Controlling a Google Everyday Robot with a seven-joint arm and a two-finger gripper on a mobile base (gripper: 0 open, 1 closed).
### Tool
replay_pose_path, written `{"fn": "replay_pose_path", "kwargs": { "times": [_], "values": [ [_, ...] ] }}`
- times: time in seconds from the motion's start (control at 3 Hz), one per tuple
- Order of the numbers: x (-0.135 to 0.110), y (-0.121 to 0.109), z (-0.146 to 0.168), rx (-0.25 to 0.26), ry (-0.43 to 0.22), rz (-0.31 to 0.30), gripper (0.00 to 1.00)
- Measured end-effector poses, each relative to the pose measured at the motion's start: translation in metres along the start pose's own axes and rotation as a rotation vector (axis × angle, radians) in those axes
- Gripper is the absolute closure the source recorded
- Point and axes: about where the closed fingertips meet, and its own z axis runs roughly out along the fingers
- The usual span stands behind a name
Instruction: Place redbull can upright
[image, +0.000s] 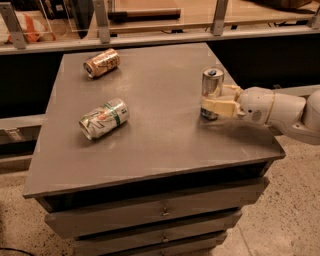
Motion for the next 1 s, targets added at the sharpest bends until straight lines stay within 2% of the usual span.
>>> {"fn": "replay_pose_path", "kwargs": {
  "times": [1.0],
  "values": [
    [-0.0014,0.0036,0.0076,-0.014,-0.001,-0.002,0.13]
  ]
}}
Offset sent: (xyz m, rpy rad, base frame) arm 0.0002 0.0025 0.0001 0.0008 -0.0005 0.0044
